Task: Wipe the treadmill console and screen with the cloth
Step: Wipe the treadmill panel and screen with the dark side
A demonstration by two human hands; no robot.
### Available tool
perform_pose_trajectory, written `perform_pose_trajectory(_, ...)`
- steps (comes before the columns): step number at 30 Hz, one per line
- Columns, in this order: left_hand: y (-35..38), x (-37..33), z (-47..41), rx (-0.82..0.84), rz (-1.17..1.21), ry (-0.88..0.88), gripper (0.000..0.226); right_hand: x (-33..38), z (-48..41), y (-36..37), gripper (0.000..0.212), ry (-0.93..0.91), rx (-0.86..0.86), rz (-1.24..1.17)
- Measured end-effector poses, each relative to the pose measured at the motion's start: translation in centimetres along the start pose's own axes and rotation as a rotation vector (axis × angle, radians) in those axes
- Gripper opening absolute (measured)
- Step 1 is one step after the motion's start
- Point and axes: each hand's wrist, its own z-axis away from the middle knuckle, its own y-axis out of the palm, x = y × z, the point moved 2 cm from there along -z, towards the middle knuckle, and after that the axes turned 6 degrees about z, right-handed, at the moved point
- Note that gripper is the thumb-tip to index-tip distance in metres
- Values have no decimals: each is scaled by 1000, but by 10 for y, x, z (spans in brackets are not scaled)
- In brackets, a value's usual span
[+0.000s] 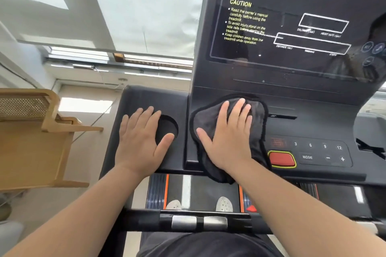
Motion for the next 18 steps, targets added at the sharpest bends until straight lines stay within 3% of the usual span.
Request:
perform_pose_trajectory(3,-1,-1,0,-3,19,1,77,24,-5,-3,94,-118,-36,23)
perform_pose_trajectory(9,0,-2,-1,7,13,7,80,-4,25,12,75,-764,-54,176)
perform_pose_trajectory(11,0,-1,0,9,17,3,79,-33,35,21,75,-849,-86,275)
perform_pose_trajectory(13,0,-1,0,11,20,4,79,-58,37,22,80,-756,-79,264)
perform_pose_trajectory(18,-1,-1,0,8,36,7,76,-51,15,6,97,-269,20,131)
